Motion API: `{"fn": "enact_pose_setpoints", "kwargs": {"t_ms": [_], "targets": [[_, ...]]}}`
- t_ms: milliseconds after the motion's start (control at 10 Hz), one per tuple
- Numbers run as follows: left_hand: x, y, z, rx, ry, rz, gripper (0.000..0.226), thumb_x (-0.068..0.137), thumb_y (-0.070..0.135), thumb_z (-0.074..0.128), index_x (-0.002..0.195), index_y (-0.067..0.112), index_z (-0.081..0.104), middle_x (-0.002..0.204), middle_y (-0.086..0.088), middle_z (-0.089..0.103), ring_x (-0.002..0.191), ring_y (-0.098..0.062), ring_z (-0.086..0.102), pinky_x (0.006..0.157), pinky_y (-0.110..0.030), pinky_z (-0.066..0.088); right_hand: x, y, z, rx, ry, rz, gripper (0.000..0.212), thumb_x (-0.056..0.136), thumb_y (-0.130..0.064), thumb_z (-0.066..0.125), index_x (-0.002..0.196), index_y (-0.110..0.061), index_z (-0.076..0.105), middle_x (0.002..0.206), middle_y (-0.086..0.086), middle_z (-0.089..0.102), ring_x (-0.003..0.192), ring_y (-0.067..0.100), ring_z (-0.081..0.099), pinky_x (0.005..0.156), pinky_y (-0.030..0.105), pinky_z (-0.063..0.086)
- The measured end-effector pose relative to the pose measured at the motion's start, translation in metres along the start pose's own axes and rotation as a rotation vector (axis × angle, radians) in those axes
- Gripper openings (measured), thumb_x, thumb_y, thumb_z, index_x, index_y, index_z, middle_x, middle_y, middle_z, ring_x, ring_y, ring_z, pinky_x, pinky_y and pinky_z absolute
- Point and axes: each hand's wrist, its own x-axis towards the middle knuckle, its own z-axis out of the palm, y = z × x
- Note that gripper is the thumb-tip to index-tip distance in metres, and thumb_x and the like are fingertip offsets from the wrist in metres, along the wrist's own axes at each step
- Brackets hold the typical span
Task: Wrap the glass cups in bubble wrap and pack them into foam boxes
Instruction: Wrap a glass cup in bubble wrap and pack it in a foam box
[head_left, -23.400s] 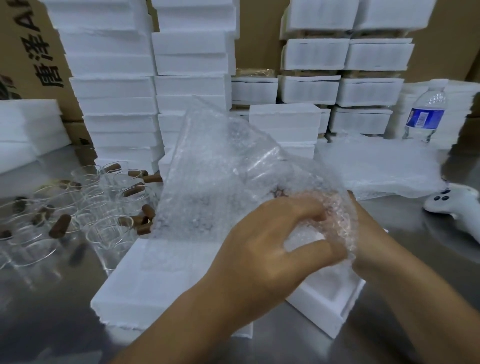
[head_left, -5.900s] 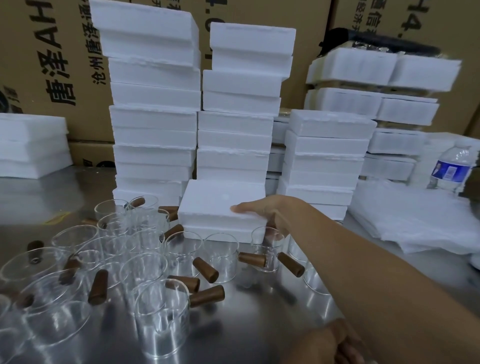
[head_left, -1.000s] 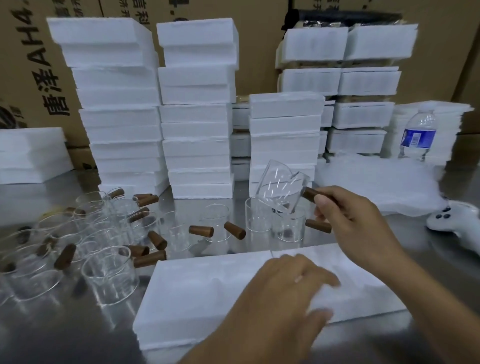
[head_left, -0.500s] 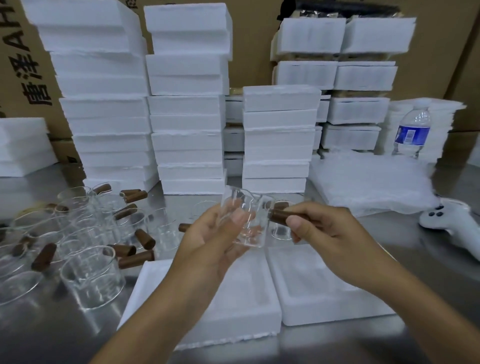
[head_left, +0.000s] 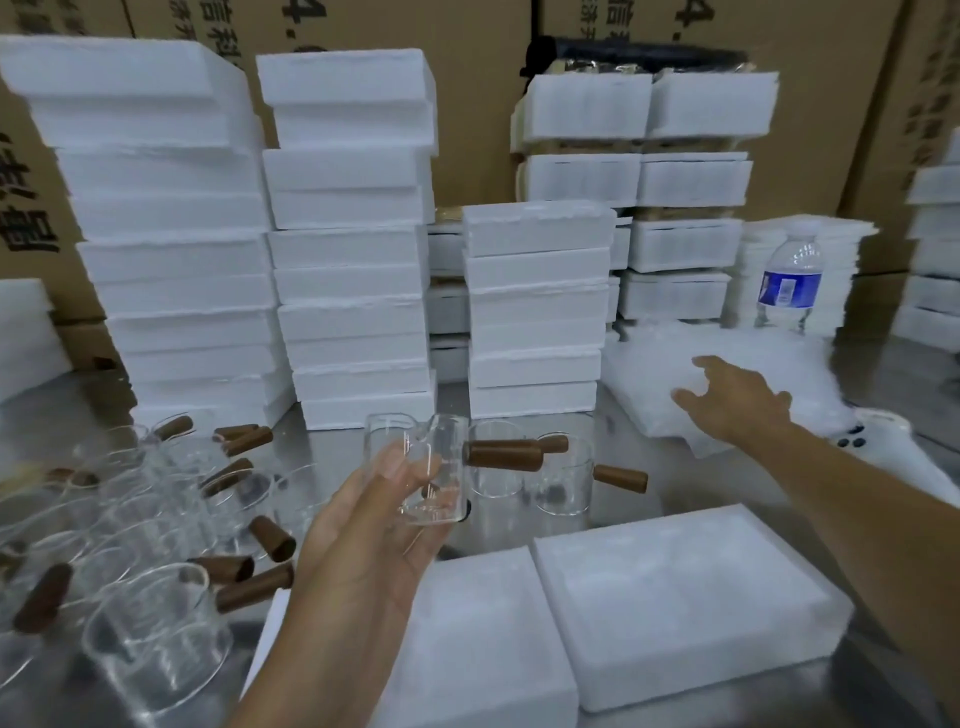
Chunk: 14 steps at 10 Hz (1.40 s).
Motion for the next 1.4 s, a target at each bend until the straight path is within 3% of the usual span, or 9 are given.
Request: {"fn": "enact_pose_setpoints", "kwargs": {"t_ms": [100, 300, 400, 700, 800, 900, 1100, 1200, 1400], "targets": [[0.001, 0.002, 0.001, -0.006, -0.027, 0.011, 0.08, 0.024, 0.043, 0.096, 0.094, 0.01, 0.075, 0.1, -0.012, 0.073, 0.095, -0.028, 0.07, 0.068, -0.031, 0.059, -0.004, -0.003, 0.009, -0.153, -0.023, -0.004, 0.061, 0.084, -0.054, 0.059, 0.136, -0.027, 0.041, 0.136, 0.004, 0.049, 0.128, 0.028, 0.038, 0.104, 0.047, 0.023], [0.004, 0.0, -0.001, 0.047, -0.091, 0.028, 0.083, 0.02, 0.054, 0.093, 0.092, 0.017, 0.074, 0.101, -0.005, 0.074, 0.1, -0.026, 0.069, 0.065, -0.026, 0.057, -0.009, -0.001, 0.01, -0.304, 0.196, -0.043, 0.024, 0.091, -0.041, 0.055, 0.112, -0.03, 0.062, 0.114, 0.001, 0.061, 0.116, 0.023, 0.046, 0.106, 0.044, 0.022], [0.003, 0.0, 0.0, 0.043, -0.092, 0.017, 0.092, 0.017, 0.054, 0.093, 0.098, 0.015, 0.071, 0.1, -0.006, 0.074, 0.099, -0.027, 0.069, 0.065, -0.027, 0.057, -0.01, 0.0, 0.006, -0.319, 0.225, -0.051, 0.021, 0.094, -0.039, 0.051, 0.105, -0.03, 0.066, 0.109, 0.0, 0.064, 0.113, 0.022, 0.049, 0.107, 0.043, 0.021], [-0.004, 0.004, 0.006, 0.015, -0.115, 0.008, 0.096, 0.007, 0.053, 0.092, 0.093, 0.017, 0.072, 0.093, -0.003, 0.074, 0.094, -0.024, 0.07, 0.064, -0.027, 0.058, -0.026, -0.036, -0.031, 0.23, 0.485, -0.156, 0.022, 0.094, -0.031, 0.051, 0.096, -0.015, 0.067, 0.098, 0.005, 0.069, 0.09, 0.023, 0.058, 0.099, 0.045, 0.037], [-0.006, 0.009, 0.008, -0.046, -0.137, -0.009, 0.081, 0.006, 0.05, 0.093, 0.079, 0.019, 0.079, 0.091, -0.002, 0.075, 0.091, -0.021, 0.071, 0.065, -0.027, 0.059, -0.062, -0.066, -0.044, 0.533, 0.456, -0.39, 0.008, 0.091, -0.026, 0.058, 0.086, -0.021, 0.062, 0.088, -0.005, 0.066, 0.085, 0.011, 0.058, 0.084, 0.031, 0.046], [-0.007, 0.014, 0.005, -0.109, -0.157, -0.019, 0.077, 0.013, 0.046, 0.094, 0.083, 0.018, 0.079, 0.095, -0.003, 0.074, 0.092, -0.021, 0.071, 0.07, -0.03, 0.059, -0.117, -0.091, -0.047, 0.583, 0.317, -0.64, 0.009, 0.088, -0.024, 0.062, 0.08, -0.028, 0.059, 0.08, -0.017, 0.059, 0.079, 0.002, 0.055, 0.074, 0.014, 0.041], [-0.005, 0.028, -0.01, -0.35, -0.23, -0.024, 0.08, 0.038, 0.036, 0.095, 0.107, 0.006, 0.069, 0.105, -0.009, 0.07, 0.098, -0.026, 0.068, 0.073, -0.031, 0.057, -0.199, -0.103, -0.025, 0.508, -0.013, -0.821, 0.01, 0.087, -0.042, 0.056, 0.077, -0.041, 0.055, 0.084, -0.021, 0.061, 0.087, 0.0, 0.054, 0.081, 0.021, 0.041], [-0.004, 0.031, -0.013, -0.386, -0.256, -0.008, 0.073, 0.046, 0.036, 0.092, 0.108, 0.007, 0.068, 0.107, -0.007, 0.068, 0.099, -0.024, 0.068, 0.076, -0.03, 0.056, -0.213, -0.101, -0.014, 0.331, -0.174, -0.977, 0.014, 0.09, -0.043, 0.055, 0.091, -0.033, 0.065, 0.096, -0.016, 0.064, 0.091, 0.003, 0.053, 0.087, 0.022, 0.037], [-0.002, 0.029, -0.014, -0.334, -0.223, 0.015, 0.075, 0.045, 0.035, 0.093, 0.11, 0.008, 0.065, 0.106, -0.006, 0.069, 0.1, -0.025, 0.067, 0.076, -0.029, 0.056, -0.215, -0.087, -0.007, 0.335, -0.293, -0.904, 0.052, 0.075, -0.077, 0.039, 0.12, -0.051, 0.042, 0.108, -0.025, 0.059, 0.101, -0.007, 0.05, 0.083, 0.02, 0.041]]}}
